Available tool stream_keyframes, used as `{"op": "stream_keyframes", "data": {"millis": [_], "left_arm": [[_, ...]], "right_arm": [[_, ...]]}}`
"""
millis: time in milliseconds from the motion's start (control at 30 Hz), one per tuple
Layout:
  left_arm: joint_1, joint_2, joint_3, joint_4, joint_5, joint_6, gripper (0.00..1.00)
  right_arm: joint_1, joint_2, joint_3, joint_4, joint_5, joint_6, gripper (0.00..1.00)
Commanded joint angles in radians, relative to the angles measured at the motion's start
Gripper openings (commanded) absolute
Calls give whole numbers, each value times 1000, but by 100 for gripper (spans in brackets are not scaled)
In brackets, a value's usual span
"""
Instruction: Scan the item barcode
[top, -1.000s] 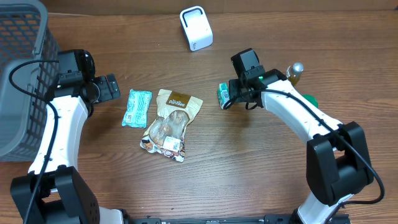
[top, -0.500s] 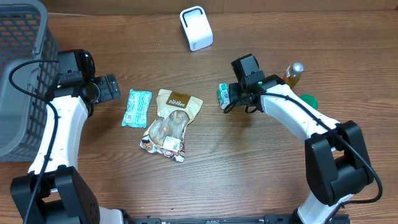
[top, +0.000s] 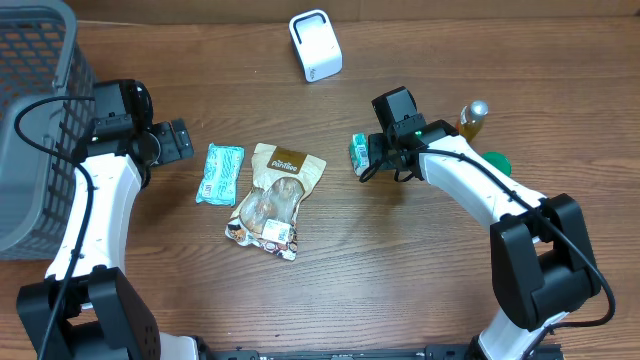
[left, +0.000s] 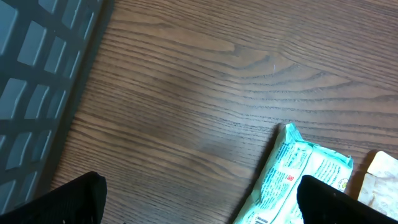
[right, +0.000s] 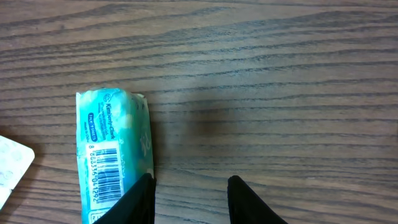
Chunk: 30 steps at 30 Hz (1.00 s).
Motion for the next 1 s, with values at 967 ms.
{"op": "stream_keyframes", "data": {"millis": [967], "left_arm": [[-7,-15,19,1,-5,11,100]], "right_arm": [[1,5,-7,25,0,3,34]]}}
